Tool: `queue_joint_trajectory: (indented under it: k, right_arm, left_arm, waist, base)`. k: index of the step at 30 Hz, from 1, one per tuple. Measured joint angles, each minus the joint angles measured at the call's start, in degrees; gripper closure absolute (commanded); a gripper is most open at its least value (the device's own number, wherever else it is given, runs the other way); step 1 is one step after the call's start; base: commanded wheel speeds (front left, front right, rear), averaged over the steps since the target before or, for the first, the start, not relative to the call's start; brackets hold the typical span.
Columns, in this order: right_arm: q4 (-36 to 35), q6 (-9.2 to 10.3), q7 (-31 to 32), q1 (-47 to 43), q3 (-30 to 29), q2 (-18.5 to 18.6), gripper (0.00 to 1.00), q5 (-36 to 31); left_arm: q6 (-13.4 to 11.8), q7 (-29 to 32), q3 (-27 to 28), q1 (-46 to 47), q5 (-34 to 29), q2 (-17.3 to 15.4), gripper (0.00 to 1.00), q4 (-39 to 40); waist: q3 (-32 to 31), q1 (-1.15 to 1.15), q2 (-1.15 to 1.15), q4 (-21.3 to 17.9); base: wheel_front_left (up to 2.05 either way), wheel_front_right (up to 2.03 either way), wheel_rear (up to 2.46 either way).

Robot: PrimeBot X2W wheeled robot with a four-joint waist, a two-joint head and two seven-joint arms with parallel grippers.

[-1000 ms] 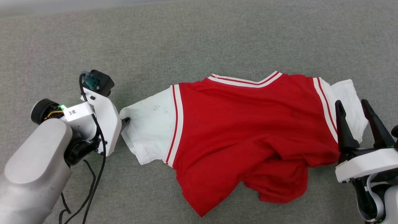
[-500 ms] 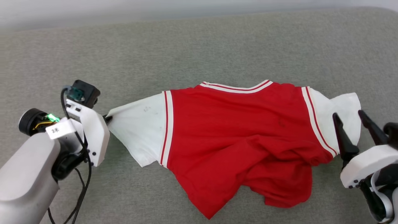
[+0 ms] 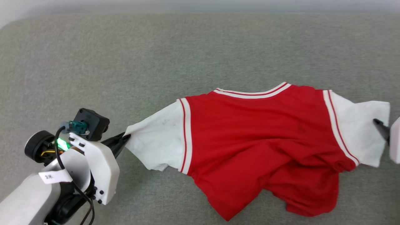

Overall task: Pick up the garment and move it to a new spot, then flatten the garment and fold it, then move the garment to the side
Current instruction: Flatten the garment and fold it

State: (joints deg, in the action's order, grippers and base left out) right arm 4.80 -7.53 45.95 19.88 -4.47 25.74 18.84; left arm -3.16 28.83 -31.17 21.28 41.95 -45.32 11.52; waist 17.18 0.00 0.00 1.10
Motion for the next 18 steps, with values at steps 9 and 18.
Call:
queue_joint_trajectory:
  k: [9,18]
  right_arm:
    - [8.7,0.0,9.2,9.3,-4.3,2.8,0.0,-0.2]
    - [14.1,0.03,9.5,11.0,-3.8,3.2,0.0,-1.1]
  left_arm:
    - [-1.4,-0.4,-0.5,-0.9,-1.4,0.1,1.0,7.2]
    - [-1.0,-0.9,-1.2,0.3,-2.2,0.8,1.0,8.6]
  waist:
    - [4.2,0.0,0.0,4.2]
    - [7.6,0.0,0.0,6.8]
  base:
    - [0.0,0.0,0.0]
    - [0.0,0.0,0.0]
